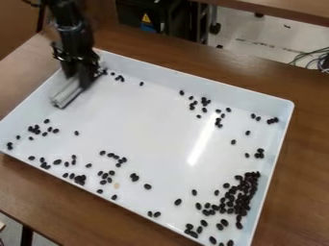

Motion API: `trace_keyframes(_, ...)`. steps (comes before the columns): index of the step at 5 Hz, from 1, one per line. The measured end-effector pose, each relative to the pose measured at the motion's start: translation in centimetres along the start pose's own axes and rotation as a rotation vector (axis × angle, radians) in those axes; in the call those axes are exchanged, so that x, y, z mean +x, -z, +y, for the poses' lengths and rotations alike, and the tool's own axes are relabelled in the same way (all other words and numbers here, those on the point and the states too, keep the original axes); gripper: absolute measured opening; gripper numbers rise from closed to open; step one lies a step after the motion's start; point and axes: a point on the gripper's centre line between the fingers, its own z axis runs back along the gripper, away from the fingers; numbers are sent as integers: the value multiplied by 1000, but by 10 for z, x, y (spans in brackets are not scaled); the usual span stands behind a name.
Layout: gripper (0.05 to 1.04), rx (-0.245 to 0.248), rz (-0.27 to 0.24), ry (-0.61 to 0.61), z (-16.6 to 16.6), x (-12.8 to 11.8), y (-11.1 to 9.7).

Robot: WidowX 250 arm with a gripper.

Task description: Sweep into pile

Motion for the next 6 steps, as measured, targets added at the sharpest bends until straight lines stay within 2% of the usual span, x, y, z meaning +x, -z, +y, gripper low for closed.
trace_keyframes(1,353,8,12,127,-47,4,3)
trace_keyframes(3,353,10,-8,355,-132,6,9)
trace_keyframes(4,353,18,-13,439,-163,8,11)
trace_keyframes(5,353,22,-5,590,-217,-3,13)
trace_keyframes(6,353,-20,-21,671,-256,-15,9)
